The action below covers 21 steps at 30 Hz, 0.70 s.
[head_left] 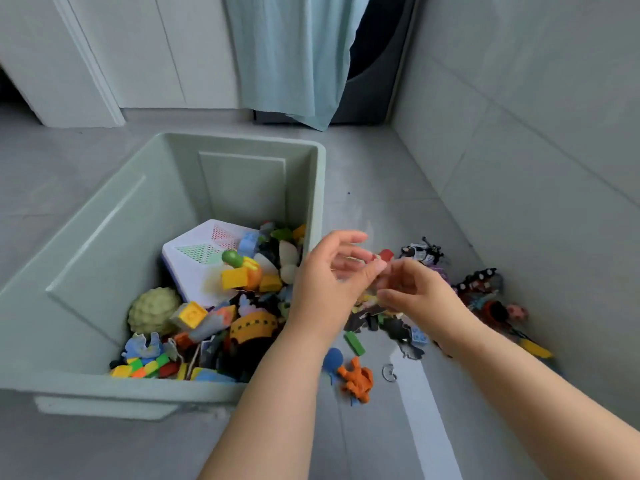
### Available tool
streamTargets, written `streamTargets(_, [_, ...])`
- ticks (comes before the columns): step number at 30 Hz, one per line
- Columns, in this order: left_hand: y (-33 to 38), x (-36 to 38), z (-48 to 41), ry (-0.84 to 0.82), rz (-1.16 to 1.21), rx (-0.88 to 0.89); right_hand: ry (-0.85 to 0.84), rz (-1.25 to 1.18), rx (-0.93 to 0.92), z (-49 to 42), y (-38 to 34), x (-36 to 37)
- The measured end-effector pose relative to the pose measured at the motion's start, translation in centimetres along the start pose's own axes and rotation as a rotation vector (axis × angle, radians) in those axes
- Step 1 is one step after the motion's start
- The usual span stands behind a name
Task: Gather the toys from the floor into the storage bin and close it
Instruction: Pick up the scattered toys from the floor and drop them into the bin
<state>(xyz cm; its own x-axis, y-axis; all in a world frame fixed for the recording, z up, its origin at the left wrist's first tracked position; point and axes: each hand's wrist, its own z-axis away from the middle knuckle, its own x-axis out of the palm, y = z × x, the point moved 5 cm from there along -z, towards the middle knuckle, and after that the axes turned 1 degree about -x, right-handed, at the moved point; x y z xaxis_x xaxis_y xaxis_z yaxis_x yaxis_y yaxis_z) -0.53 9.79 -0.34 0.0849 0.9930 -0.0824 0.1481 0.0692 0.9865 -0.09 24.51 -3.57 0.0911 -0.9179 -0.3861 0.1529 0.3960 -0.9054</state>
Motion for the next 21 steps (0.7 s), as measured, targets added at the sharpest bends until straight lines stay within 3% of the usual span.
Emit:
streamTargets(5, [-4.4, 11.7, 1.3, -0.304, 0.057, -0.185, 0.197, 0.089, 0.388, 3.6, 15.2, -8.8])
streamTargets(9, [-9.9, 18.6, 3.2, -0.396, 0.085, -0.424, 0.332, 0.224, 0.651, 6.9, 24.3, -14.8])
streamTargets(13, [-14.2, 23.1, 4.5, -0.407, 0.055, -0.575, 0.412, 0.453, 0.629, 6.3, 28.4, -20.6])
streamTargets(21, [-19.0, 27.5, 4.9, -0.342, 0.046, -0.717, 0.293, 0.787, 0.475, 0.9, 34.3, -23.0])
